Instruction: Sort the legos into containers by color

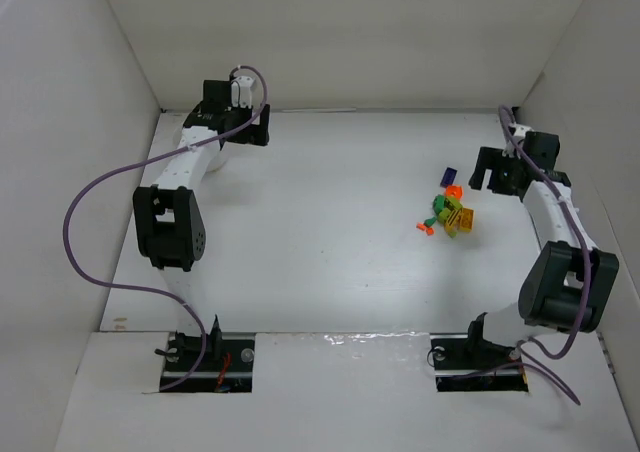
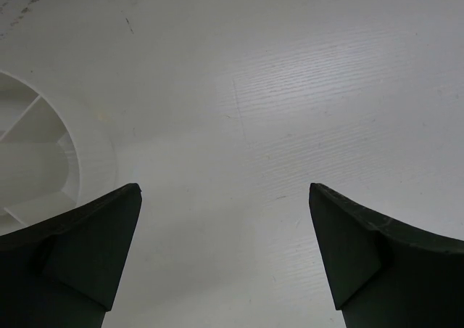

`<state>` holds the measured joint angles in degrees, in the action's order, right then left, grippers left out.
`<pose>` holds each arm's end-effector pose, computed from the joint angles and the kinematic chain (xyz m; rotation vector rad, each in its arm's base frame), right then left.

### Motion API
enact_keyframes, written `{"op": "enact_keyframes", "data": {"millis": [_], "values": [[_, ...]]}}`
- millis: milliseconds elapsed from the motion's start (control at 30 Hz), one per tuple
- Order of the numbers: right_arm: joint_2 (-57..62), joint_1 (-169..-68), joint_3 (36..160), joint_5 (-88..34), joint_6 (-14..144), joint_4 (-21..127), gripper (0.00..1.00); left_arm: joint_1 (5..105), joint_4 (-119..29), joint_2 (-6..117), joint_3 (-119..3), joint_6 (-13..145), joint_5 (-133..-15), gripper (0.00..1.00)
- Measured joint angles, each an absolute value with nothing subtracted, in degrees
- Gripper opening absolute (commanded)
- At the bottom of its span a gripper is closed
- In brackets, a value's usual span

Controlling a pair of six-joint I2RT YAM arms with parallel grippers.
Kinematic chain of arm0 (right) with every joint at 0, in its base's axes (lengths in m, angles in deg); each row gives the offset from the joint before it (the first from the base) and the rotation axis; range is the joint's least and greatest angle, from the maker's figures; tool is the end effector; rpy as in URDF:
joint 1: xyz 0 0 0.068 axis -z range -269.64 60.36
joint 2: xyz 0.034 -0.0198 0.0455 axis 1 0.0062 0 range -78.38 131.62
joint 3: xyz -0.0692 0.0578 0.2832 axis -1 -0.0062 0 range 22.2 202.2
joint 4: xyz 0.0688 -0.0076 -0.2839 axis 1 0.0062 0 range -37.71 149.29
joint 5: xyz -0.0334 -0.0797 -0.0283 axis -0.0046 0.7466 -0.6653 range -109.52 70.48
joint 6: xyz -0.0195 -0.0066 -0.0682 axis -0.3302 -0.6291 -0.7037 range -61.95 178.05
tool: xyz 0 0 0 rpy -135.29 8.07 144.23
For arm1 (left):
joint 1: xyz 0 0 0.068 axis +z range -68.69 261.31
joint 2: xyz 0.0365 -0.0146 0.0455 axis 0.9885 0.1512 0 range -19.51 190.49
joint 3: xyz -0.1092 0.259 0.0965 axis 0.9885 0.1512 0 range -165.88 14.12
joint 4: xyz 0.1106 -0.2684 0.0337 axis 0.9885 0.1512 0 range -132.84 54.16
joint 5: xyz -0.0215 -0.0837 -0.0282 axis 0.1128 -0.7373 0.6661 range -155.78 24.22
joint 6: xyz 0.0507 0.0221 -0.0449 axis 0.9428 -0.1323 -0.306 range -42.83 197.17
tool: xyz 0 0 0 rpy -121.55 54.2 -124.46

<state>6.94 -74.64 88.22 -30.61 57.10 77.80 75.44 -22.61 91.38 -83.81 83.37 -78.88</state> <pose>0.3618 -0.0854 0.2739 0.1921 2.3285 0.0896 0.5126 -0.0661 0.3081 0.3567 2.1130 -0.2422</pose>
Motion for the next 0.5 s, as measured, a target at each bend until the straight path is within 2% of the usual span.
{"op": "enact_keyframes", "data": {"millis": [100,233,367,500], "values": [[4.6,-74.7,84.2,-32.4,52.7,79.9,0.85,75.3,-22.8,91.4,-83.8,84.2,-79.2,1.00],[4.3,-74.7,82.4,-33.1,48.6,85.2,0.68,75.2,-22.8,91.4,-83.8,85.1,-79.3,1.00],[4.5,-74.8,82.3,-33.0,47.3,88.6,0.59,75.2,-22.8,91.4,-83.8,85.4,-79.3,1.00],[4.5,-76.1,81.2,-31.0,47.2,89.6,0.62,75.2,-22.9,91.4,-83.8,85.6,-79.3,1.00]]}}
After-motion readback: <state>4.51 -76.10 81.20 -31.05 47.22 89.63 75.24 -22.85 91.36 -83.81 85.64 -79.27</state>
